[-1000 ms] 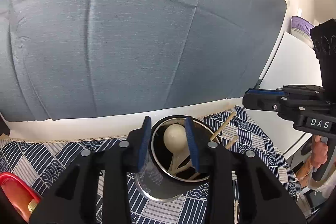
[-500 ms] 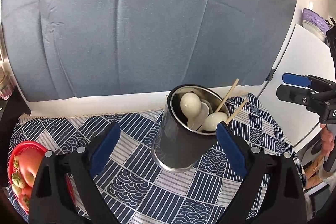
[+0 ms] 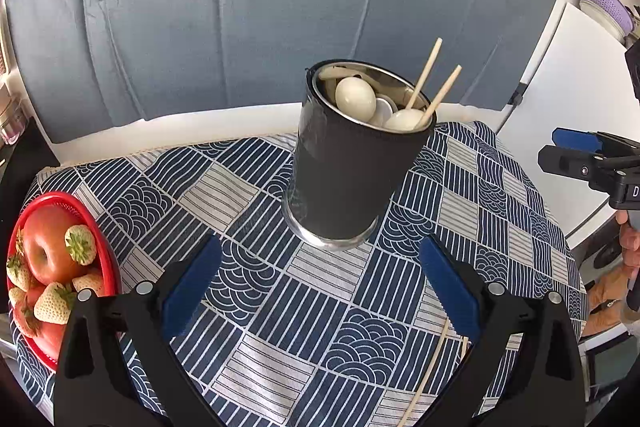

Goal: Organize utensils
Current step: 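Open both grippers and withdraw them from the black holder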

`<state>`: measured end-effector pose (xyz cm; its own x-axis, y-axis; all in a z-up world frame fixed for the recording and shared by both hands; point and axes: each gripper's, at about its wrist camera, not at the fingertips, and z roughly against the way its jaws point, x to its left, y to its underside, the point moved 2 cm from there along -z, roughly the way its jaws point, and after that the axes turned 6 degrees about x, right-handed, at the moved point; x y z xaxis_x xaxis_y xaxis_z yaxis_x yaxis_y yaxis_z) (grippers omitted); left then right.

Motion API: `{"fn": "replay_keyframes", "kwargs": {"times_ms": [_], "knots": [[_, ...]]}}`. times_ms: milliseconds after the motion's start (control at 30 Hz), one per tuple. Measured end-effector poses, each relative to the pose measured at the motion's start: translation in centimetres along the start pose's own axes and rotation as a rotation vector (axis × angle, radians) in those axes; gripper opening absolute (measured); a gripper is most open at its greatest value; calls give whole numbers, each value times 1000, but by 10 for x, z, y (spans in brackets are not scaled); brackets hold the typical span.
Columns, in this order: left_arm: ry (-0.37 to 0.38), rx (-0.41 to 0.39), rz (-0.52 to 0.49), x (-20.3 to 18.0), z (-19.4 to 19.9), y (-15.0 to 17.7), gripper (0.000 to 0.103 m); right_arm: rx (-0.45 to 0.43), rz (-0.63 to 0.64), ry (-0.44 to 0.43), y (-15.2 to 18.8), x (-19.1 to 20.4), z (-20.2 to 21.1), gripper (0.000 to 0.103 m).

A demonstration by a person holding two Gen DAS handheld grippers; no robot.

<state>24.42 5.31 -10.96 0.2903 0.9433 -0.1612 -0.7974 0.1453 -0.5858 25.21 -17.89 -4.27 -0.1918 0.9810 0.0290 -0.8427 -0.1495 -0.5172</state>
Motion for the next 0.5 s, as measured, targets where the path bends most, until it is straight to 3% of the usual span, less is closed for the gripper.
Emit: {"fn": "replay_keyframes", "kwargs": {"times_ms": [500], "knots": [[21,110,-13,-25,-21,55,97,103,14,41,57,-11,-23,86]]}}
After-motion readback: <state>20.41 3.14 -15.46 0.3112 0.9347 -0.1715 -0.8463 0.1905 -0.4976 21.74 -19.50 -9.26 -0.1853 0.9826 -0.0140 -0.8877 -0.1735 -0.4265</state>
